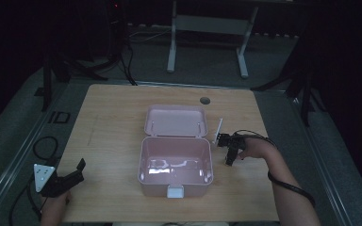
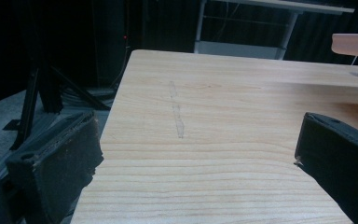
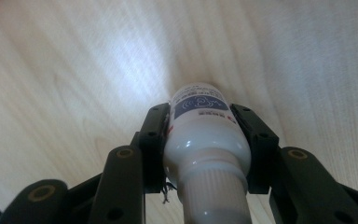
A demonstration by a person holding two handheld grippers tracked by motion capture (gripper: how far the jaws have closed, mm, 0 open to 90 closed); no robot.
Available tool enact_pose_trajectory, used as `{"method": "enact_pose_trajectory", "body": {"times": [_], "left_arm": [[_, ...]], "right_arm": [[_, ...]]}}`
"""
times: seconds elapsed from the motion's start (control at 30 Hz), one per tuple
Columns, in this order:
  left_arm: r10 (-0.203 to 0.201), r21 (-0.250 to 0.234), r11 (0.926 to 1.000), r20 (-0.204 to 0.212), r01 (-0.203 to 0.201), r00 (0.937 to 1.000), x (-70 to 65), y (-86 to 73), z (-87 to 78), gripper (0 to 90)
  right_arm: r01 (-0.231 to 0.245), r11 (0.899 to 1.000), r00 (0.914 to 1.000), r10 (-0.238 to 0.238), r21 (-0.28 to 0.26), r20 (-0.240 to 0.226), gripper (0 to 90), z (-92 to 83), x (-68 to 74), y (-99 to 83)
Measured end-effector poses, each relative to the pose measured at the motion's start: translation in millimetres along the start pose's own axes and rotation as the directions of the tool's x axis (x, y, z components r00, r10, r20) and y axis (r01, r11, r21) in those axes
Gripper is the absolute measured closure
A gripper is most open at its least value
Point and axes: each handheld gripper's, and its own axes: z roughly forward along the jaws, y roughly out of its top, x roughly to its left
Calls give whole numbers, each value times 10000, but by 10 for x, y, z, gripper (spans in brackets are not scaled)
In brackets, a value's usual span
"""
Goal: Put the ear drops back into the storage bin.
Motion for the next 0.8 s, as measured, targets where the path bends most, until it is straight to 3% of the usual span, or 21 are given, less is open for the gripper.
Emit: {"method": "enact_pose_trajectory", "body": {"times": [0.13,0.17,0.23,0.3,0.43,0.67,0.8], "left_arm": [[4,13,10000,-2,-4,10000,1,1,1,5],[6,15,10000,-1,-6,10000,1,1,1,5],[3,7,10000,-6,-3,10000,-1,0,0,5],[2,1,10000,-6,-2,10000,0,0,0,5],[12,-6,10000,-3,-12,10000,0,0,0,5],[17,-16,10000,-12,-17,10000,-3,-1,-1,5],[12,2,10000,-16,-12,10000,-1,0,0,5]], "right_arm": [[939,9956,9954,-940,71,193,595,-8,73,-52],[939,9956,9954,-940,71,193,595,-8,73,-52],[1555,9878,9873,-1556,66,322,596,-19,127,-86],[1767,9842,9836,-1769,81,355,596,-33,152,-105],[2308,9730,9713,-2309,87,568,596,-65,204,-137],[3321,9428,9388,-3334,293,862,596,-107,355,-176],[3597,9325,9292,-3612,329,782,596,-115,428,-193]]}}
